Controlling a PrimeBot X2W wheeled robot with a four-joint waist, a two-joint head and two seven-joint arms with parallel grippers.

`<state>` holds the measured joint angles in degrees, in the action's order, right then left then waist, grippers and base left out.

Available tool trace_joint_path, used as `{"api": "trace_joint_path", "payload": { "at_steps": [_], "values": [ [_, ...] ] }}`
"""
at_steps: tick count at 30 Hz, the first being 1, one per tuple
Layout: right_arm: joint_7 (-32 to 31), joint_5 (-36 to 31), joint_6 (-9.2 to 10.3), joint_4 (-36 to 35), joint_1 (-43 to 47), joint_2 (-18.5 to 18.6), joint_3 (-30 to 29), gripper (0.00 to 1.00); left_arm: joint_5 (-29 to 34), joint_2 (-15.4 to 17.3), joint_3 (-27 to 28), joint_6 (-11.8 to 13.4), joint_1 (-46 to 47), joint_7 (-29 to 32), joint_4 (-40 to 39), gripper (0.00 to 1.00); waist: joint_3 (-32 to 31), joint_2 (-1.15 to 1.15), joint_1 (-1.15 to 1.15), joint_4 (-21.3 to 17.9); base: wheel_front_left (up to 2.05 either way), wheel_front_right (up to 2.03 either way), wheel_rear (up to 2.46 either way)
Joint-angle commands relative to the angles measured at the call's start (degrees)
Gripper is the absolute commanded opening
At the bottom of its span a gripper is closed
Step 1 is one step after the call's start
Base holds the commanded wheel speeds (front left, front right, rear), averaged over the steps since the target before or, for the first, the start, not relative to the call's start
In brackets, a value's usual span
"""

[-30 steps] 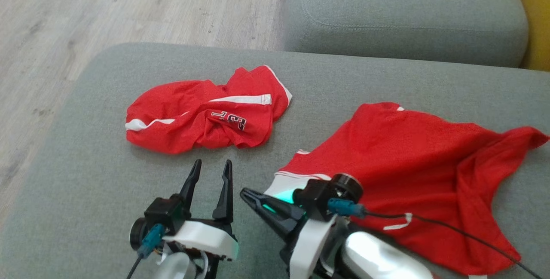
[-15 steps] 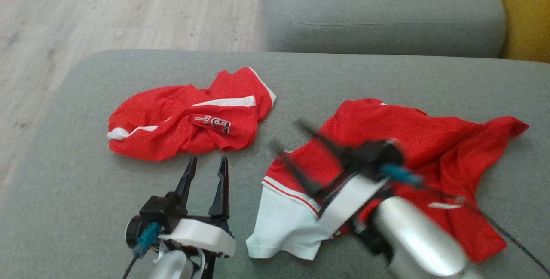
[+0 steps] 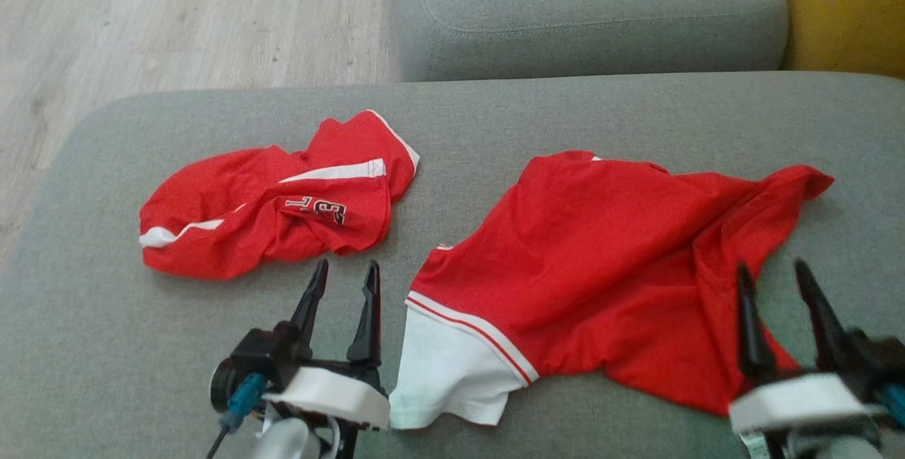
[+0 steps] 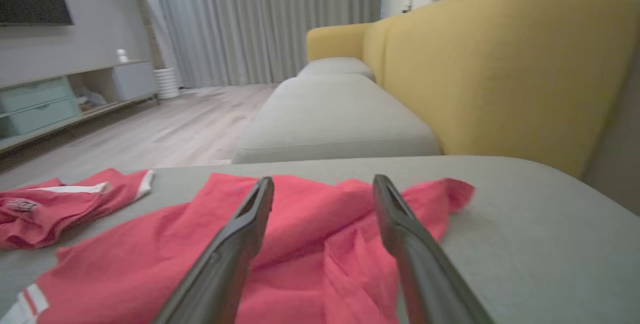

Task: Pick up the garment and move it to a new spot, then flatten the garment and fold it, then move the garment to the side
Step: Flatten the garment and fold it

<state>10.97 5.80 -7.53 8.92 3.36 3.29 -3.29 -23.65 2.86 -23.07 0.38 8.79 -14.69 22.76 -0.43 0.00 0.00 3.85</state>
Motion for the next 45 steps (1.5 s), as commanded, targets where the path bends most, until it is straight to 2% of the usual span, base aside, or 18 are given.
{"api": "trace_joint_path", "payload": {
  "at_steps": [1,5,9,12,20,33,39,40,41,42,45],
  "values": [
    [1.11,-0.34,0.04,-2.71,0.00,-0.12,0.07,1.00,0.10,0.05,1.44,-0.45,1.30,-0.30,-1.73,1.00,0.10,0.00,0.00,-0.04,0.00,0.00,0.00],
    [2.03,-0.18,0.04,-3.15,3.43,-0.37,-1.45,1.00,0.24,0.04,1.26,-0.77,0.84,-0.30,-1.37,1.00,0.36,0.00,0.00,-0.36,0.00,0.00,0.00],
    [2.44,1.37,0.04,-3.37,3.17,-0.39,-2.02,1.00,0.42,0.03,0.93,-1.23,0.81,-0.30,-0.92,1.00,0.43,0.00,0.00,-0.47,0.00,0.00,0.00],
    [2.50,1.48,0.04,-3.20,2.70,-0.40,-1.93,1.00,0.50,0.03,-0.67,-2.47,0.69,0.34,0.50,1.00,0.44,0.00,0.00,-0.62,0.00,0.00,0.00],
    [2.81,2.05,0.04,-1.63,2.09,-0.40,-1.96,1.00,0.17,2.20,-5.79,-5.17,-0.78,11.56,3.53,1.00,1.31,0.00,0.00,-1.10,0.00,0.00,0.00],
    [3.23,3.47,0.04,-0.14,0.79,-0.41,-1.84,1.00,-0.36,4.57,-8.14,-2.70,-1.98,26.07,4.31,1.00,2.65,0.00,0.00,-2.99,0.00,0.00,0.00],
    [3.37,3.56,0.04,0.42,0.32,-0.41,-2.03,1.00,-0.67,5.36,-10.62,-3.97,-2.53,31.65,3.25,1.00,3.02,0.00,0.00,-3.49,0.00,0.00,0.00],
    [3.39,3.57,0.04,0.54,0.23,-0.41,-2.07,1.00,-0.75,5.52,-11.02,-4.23,-2.67,32.32,2.98,0.93,3.00,0.00,0.00,-3.54,0.00,0.00,0.00],
    [3.42,3.56,0.04,0.67,0.14,-0.41,-2.11,1.00,-1.04,5.57,-11.35,-4.51,-2.87,33.02,2.69,0.42,2.99,0.00,0.00,-3.58,0.00,0.00,0.00],
    [3.44,3.56,0.04,0.78,0.05,-0.41,-2.18,1.00,-1.35,5.62,-11.67,-4.80,-3.05,33.66,2.33,0.00,2.98,0.00,0.00,-3.63,0.00,0.00,0.00],
    [3.50,3.55,0.04,1.18,-0.18,-0.41,-2.43,1.00,-2.16,5.88,-12.02,-5.30,-3.42,34.41,0.90,0.00,2.80,0.00,0.00,-3.67,0.00,0.00,0.00]
  ]
}}
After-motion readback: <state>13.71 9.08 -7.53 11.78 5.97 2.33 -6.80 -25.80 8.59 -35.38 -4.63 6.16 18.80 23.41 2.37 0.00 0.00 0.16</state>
